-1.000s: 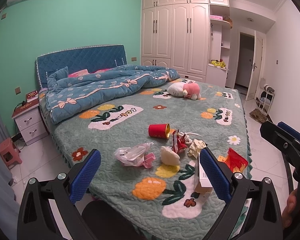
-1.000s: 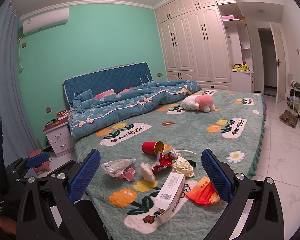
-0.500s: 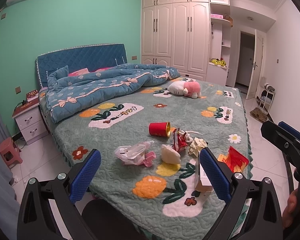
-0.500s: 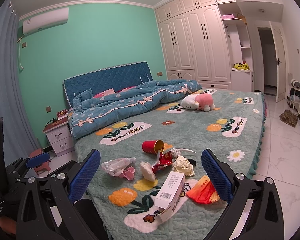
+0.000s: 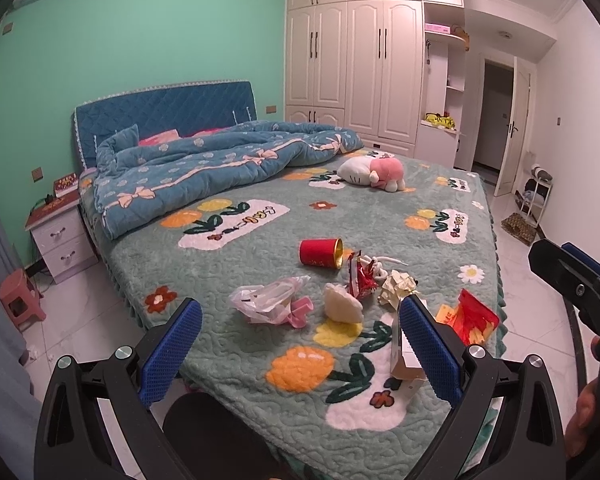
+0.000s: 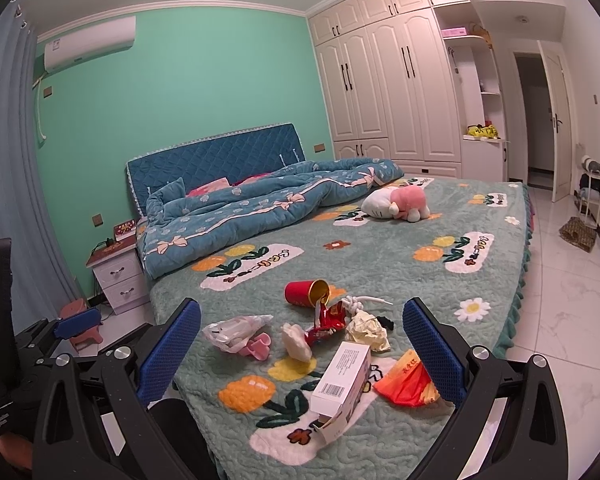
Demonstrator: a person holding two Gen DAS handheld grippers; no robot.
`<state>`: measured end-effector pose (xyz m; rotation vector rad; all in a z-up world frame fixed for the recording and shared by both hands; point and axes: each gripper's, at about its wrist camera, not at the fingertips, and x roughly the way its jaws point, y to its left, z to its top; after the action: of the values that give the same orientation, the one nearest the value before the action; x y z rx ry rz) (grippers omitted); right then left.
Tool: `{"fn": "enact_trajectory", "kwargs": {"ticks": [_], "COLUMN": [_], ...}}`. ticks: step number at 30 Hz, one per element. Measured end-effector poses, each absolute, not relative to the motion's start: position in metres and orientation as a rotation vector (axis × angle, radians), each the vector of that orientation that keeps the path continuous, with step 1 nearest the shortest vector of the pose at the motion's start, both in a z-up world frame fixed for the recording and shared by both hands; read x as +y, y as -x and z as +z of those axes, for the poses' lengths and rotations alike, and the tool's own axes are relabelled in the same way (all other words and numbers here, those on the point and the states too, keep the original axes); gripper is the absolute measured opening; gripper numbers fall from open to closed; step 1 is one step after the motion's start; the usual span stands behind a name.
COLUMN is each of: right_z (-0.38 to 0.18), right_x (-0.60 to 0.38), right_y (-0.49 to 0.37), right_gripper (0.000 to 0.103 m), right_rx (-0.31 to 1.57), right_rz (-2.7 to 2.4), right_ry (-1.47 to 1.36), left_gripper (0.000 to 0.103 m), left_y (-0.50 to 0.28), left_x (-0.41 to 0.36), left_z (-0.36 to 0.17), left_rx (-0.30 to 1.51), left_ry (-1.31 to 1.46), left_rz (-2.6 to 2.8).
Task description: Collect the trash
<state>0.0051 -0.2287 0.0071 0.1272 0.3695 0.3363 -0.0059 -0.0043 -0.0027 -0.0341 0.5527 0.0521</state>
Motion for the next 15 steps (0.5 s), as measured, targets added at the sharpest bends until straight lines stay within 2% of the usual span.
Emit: {"fn": "enact_trajectory", "kwargs": {"ticks": [15], "right_z": [-0.0048], "right_x": [-0.2262], "right_y": [-0.0036], "right_gripper": [0.099], "right_rx": [0.401], "right_rz": [0.346], "right_ry": [-0.154], "left_gripper": [0.098], "left_y": [-0.0020], "left_x": [-0.0114], "left_z": [-0.0018], "left_rx": [0.591], "left_ry": [0.015], "left_rz": [0.049]}}
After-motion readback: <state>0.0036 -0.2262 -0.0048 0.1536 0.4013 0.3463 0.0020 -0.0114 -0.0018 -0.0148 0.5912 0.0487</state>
